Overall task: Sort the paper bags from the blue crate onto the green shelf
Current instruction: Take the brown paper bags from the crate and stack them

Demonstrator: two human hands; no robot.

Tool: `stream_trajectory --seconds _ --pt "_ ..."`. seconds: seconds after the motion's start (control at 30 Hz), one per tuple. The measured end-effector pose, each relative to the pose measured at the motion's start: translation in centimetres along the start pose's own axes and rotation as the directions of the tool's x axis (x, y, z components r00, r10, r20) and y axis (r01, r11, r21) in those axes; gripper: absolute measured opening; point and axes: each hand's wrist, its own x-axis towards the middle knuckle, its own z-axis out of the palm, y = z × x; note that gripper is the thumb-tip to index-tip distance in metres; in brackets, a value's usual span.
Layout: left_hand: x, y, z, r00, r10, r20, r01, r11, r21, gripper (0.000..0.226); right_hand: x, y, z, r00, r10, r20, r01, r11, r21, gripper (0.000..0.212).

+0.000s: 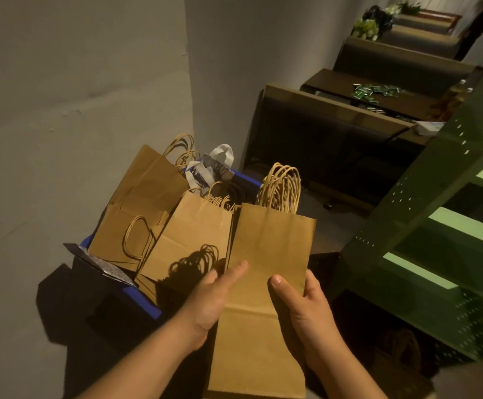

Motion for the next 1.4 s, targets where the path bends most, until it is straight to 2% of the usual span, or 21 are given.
stream_trajectory --seconds 0.1,0.23,0.33,0.37,0.5,0.57,0.63,0.7,0.77,0.9,1.03,1.2,1.3,1.4 --pt "0.1 -0.7 0.9 0.999 -0.032 0.000 0.032 0.999 -0.011 0.152 0.0 0.9 -0.8 0.999 0.018 0.028 -0.019 1.000 0.008 0.055" --pt "0.6 -0.9 2.1 0.997 -0.052 -0.049 0.049 0.997 -0.065 0.129 -0.3 1.3 -1.4 1.000 -0.005 -0.026 0.004 1.000 -0.017 0.047" --pt "0.8 -0.9 2.9 0.997 -0.082 0.012 0.083 0.992 -0.096 0.150 -0.4 1.6 -1.9 0.998 0.033 -0.057 -0.035 0.999 -0.027 0.051" --pt "0.9 -0.9 3.0 0.996 -0.087 0.028 0.088 0.993 -0.076 0.149 -0.4 1.7 -2.2 0.998 0.038 -0.056 -0.040 0.999 -0.024 0.050" --pt "1.3 -1.1 3.6 0.995 -0.103 0.007 0.103 0.994 -0.018 0.122 -0.4 2.0 -3.2 0.998 0.058 -0.024 -0.060 0.994 -0.092 0.065" --pt "1.3 -1.6 4.1 0.996 -0.089 0.000 0.089 0.992 0.091 0.097 -0.6 2.1 -3.5 0.998 0.066 -0.013 -0.067 0.990 -0.125 0.068" --pt "1.4 -2.5 4.4 0.996 -0.089 -0.021 0.091 0.989 0.114 0.077 -0.9 2.1 -3.7 0.996 0.086 -0.035 -0.090 0.987 -0.132 0.065" --pt "1.3 -3.3 4.6 0.995 -0.098 -0.033 0.101 0.988 0.114 0.074 -1.2 2.4 -3.8 0.986 0.133 -0.098 -0.144 0.982 -0.119 0.057" --pt "1.6 -4.5 4.9 0.995 -0.084 -0.048 0.090 0.988 0.122 0.082 -1.6 3.2 -4.1 0.973 0.173 -0.154 -0.195 0.971 -0.139 0.052" --pt "1.6 -6.6 5.9 0.994 -0.095 -0.045 0.101 0.982 0.158 0.061 -2.8 5.7 -5.3 0.953 0.255 -0.162 -0.284 0.939 -0.193 0.042" --pt "2.1 -10.0 6.9 0.986 -0.165 0.010 0.159 0.962 0.224 0.100 -4.3 8.7 -7.5 0.924 0.323 -0.205 -0.356 0.922 -0.150 0.042" --pt "2.2 -14.3 8.8 0.960 -0.274 0.061 0.240 0.914 0.327 0.098 -6.5 12.3 -10.2 0.876 0.394 -0.277 -0.435 0.894 -0.104 0.036" --pt "1.9 -15.0 10.3 0.955 -0.288 0.071 0.242 0.894 0.377 0.058 -7.1 13.5 -11.1 0.865 0.402 -0.301 -0.442 0.893 -0.077 0.034" --pt "2.3 -15.7 11.8 0.957 -0.285 0.058 0.233 0.869 0.436 0.037 -7.1 14.0 -12.2 0.855 0.408 -0.320 -0.449 0.891 -0.066 0.033"
